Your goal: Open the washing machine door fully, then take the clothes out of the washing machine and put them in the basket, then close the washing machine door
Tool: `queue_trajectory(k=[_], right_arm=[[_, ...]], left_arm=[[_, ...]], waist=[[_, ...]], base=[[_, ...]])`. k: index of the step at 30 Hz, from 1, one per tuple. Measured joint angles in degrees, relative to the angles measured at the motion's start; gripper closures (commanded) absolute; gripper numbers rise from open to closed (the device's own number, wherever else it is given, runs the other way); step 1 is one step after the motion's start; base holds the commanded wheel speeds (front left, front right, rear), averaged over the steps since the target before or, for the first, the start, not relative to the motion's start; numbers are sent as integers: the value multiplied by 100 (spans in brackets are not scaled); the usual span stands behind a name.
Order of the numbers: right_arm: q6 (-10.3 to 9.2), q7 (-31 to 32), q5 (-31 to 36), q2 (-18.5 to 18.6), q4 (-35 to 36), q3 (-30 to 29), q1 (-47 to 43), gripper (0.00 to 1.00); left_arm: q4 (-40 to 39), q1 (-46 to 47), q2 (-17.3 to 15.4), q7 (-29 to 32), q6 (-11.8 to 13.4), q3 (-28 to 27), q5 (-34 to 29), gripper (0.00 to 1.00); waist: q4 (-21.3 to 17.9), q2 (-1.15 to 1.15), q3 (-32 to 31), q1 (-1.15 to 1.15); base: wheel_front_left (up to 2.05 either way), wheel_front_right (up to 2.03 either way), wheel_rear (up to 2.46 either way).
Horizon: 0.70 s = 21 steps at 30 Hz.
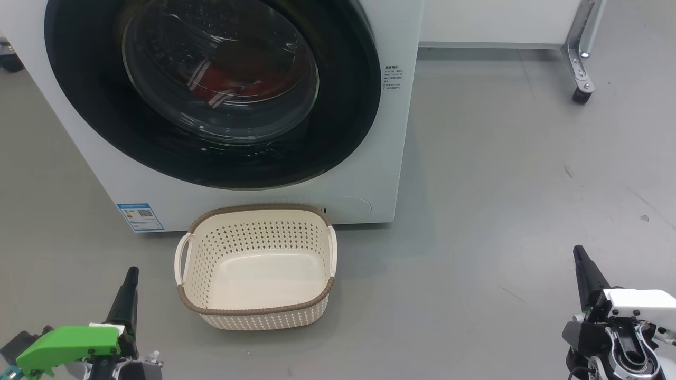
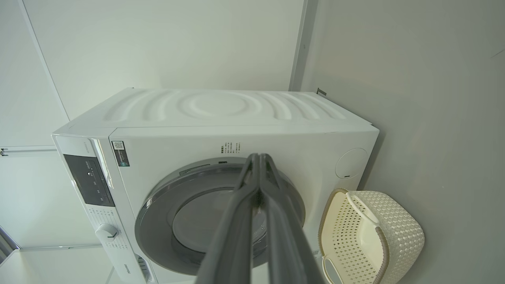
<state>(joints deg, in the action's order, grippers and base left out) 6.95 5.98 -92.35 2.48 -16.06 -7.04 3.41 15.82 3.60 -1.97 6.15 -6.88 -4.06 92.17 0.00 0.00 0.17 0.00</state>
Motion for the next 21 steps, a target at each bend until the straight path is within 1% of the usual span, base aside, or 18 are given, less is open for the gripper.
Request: queue_trajectory(k=[4,5,6,7,10,21], right_arm=[[0,0,0,0,0,0,0,100],[-2,0,2,-5,-24,1,-9,0],[-3,0,2,-26,-65,2,-39,100],[-4,0,2,-63,-131,2,-94,0],[-5,0,4,-154,-279,9,-282,0],[-5,-134,109,-154,-252,23,-269,0]], left_arm=[[0,0,0,0,0,0,0,100],[22,-7,4,1,3,2,-1,0],[69,-30,26,1,4,8,-1,100],[135,-81,59,2,4,16,-1,0],[282,-255,143,2,5,43,-1,0],[219,-240,143,-120,5,52,-44,0]], waist=[[0,0,0,0],[0,0,0,0],[0,0,0,0],[0,0,1,0],[0,0,2,0],[1,0,9,0]], base=[[0,0,0],[0,0,0],[0,0,0],[0,0,0],[0,0,0],[0,0,0]])
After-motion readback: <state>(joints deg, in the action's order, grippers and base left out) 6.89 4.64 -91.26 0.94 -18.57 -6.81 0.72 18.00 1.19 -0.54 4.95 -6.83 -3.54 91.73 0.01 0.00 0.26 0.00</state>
